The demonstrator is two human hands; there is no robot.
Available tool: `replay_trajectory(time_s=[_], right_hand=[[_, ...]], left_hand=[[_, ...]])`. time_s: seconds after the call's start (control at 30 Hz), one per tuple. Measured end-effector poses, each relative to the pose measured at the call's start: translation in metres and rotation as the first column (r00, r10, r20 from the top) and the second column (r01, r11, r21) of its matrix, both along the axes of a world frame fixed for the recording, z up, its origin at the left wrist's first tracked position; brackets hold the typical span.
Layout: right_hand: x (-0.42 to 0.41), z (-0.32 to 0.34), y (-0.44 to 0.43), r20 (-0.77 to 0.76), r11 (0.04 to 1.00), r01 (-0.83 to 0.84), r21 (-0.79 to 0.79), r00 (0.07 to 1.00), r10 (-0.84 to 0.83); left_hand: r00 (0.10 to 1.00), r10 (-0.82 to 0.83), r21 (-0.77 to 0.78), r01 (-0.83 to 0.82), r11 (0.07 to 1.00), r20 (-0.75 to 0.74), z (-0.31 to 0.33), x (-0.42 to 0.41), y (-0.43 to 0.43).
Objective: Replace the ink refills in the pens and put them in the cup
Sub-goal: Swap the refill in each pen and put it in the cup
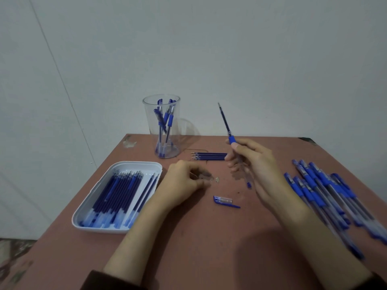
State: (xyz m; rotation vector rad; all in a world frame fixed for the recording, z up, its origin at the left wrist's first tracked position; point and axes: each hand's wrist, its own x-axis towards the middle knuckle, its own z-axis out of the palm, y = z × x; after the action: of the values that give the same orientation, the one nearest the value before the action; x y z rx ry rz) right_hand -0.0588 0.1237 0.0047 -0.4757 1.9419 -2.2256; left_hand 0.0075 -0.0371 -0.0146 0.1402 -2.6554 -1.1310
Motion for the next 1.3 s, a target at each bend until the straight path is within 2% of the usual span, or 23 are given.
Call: replay_trajectory(time_s=[0.07, 0.17, 0.3, 0.37, 0.47, 0.6, 0.67, 0.8, 0.87, 0.97, 1.07, 1.13, 1.2, 1.3], right_hand=[[0.000, 0.001, 0.000, 0.032, 0.999, -0.028, -0.041, 0.999, 0.029], [0.001, 0.001, 0.001, 0.009, 0.998, -0.057, -0.036, 0.998, 0.057], [0.003, -0.002, -0.003, -0.141, 0.993, -0.012, 0.121, 0.989, 0.030], [0.004, -0.005, -0.005, -0.270, 0.973, 0.035, 0.228, 0.963, 0.028], [0.007, -0.008, -0.005, -0.388, 0.934, 0.084, 0.346, 0.920, 0.061], [0.010, -0.008, -0.006, -0.442, 0.903, 0.136, 0.407, 0.895, 0.064], [0.010, -0.009, -0.006, -0.462, 0.893, 0.160, 0.420, 0.885, 0.059], [0.012, -0.011, -0.006, -0.528, 0.851, 0.232, 0.471, 0.847, 0.061], [0.013, -0.011, -0.006, -0.547, 0.843, 0.257, 0.472, 0.836, 0.052], [0.013, -0.009, -0.008, -0.419, 0.897, 0.119, 0.426, 0.904, 0.080], [0.014, -0.006, -0.010, -0.187, 0.948, -0.108, 0.300, 0.968, 0.170], [0.015, -0.005, -0.012, -0.145, 0.954, -0.154, 0.258, 0.970, 0.195], [0.017, -0.003, -0.013, -0.150, 0.960, -0.176, 0.220, 0.966, 0.211], [0.018, -0.001, -0.011, -0.146, 0.968, -0.198, 0.154, 0.964, 0.221]], left_hand=[[0.996, 0.055, 0.177, -0.042, 0.983, -0.066, 0.002, -0.001, 0.001], [0.982, 0.109, 0.460, -0.025, 0.887, -0.157, 0.008, 0.001, 0.001], [0.966, 0.153, 0.763, 0.062, 0.643, -0.208, 0.012, 0.001, -0.001], [0.965, 0.159, 0.836, 0.093, 0.541, -0.210, 0.012, 0.000, -0.002], [0.964, 0.155, 0.875, 0.120, 0.469, -0.215, 0.014, 0.000, -0.002], [0.963, 0.153, 0.882, 0.130, 0.454, -0.220, 0.014, -0.001, -0.002], [0.964, 0.144, 0.869, 0.129, 0.478, -0.222, 0.012, -0.001, -0.002], [0.967, 0.117, 0.795, 0.113, 0.596, -0.225, 0.009, -0.001, 0.000], [0.968, 0.113, 0.785, 0.111, 0.610, -0.225, 0.008, -0.001, 0.001], [0.967, 0.085, 0.806, 0.149, 0.573, -0.239, 0.010, -0.001, 0.002], [0.962, 0.037, 0.870, 0.229, 0.437, -0.272, 0.013, 0.000, 0.003], [0.958, 0.022, 0.887, 0.258, 0.383, -0.288, 0.015, 0.000, 0.005], [0.960, 0.030, 0.880, 0.241, 0.409, -0.277, 0.015, 0.000, 0.008], [0.972, 0.062, 0.853, 0.165, 0.495, -0.225, 0.012, 0.000, 0.008]])
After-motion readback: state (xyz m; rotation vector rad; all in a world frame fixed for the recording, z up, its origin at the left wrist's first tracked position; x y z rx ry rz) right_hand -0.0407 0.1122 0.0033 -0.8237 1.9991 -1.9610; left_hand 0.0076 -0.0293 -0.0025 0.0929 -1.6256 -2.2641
